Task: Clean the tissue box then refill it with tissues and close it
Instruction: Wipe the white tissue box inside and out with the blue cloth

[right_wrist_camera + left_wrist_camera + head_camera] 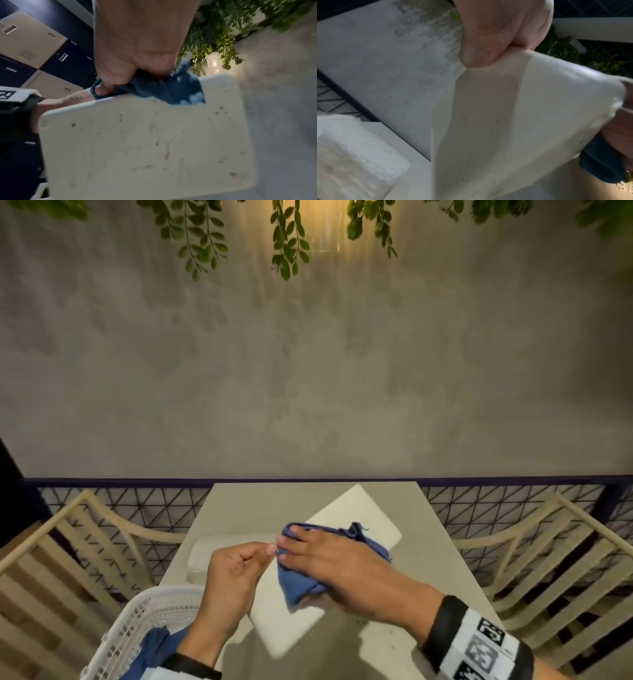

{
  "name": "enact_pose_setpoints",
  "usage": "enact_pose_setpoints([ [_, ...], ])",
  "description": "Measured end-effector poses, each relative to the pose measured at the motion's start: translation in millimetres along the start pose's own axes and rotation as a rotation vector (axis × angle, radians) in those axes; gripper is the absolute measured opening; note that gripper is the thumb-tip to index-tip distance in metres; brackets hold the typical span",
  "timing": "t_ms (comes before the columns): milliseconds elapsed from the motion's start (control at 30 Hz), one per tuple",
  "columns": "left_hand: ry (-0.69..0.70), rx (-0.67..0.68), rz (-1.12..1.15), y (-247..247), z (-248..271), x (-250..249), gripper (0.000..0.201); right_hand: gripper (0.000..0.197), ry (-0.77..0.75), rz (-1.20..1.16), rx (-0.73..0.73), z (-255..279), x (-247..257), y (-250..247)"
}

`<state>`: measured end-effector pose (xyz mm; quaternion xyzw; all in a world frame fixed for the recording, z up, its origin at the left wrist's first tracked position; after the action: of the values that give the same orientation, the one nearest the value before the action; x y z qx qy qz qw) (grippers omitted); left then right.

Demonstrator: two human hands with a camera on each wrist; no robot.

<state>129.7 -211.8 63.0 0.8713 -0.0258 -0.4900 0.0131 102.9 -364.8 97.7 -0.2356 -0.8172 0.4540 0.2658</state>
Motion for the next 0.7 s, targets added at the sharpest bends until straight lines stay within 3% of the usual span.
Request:
enact_pose_setpoints([
  [33, 0.0, 0.015, 0.015, 1, 1, 0, 0.029, 0.04, 0.015, -0.011, -0.012, 1, -12, -7],
  [100, -0.013, 0.026, 0.014, 2, 1, 1, 0.046, 0.045, 0.249, -0.089, -0.178, 1, -44, -22],
  [167, -0.013, 0.01, 0.007, 4, 0, 0, 0.039, 0.045, 0.4, -0.132, -0.296, -3, -48, -26],
  [233, -0.009, 0.013, 0.004, 5, -1, -1, 0.033, 0.044, 0.291, -0.128, -0.197, -10, -25, -8],
  [300, 0.008, 0.044, -0.016, 5, 0, -3, 0.045, 0.044, 0.164, -0.075, -0.067, -6, -12, -1],
  [367, -0.011, 0.043, 0.011, 1, 1, -2, 0.055, 0.041, 0.261, -0.108, -0.109, -5, -34, -21],
  [500, 0.001, 0.037, 0.089, -10, 1, -4, 0.06, 0.02, 0.678, -0.408, -0.123, 9, -88, -53],
  [600, -0.028, 0.016, 0.134, -18, 5, 5, 0.086, 0.016, 0.721, -0.822, -0.157, 20, -98, -53],
  [633, -0.043, 0.021, 0.144, -18, 6, 8, 0.085, 0.013, 0.693, -0.869, -0.164, 21, -95, -56],
  [700, -0.081, 0.043, 0.157, -18, 8, 12, 0.064, 0.029, 0.627, -0.857, -0.131, 21, -84, -60],
])
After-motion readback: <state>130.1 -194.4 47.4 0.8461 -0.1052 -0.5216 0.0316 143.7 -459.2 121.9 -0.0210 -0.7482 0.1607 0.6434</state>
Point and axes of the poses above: each hand's wrist, its own z-axis away from the middle knuckle, its own y-axis out of the palm, x = y × z, the point moved 5 cm from there along -z, towards the middle knuckle, and after that the axes turned 13 degrees about y, right-handed, at the moved point
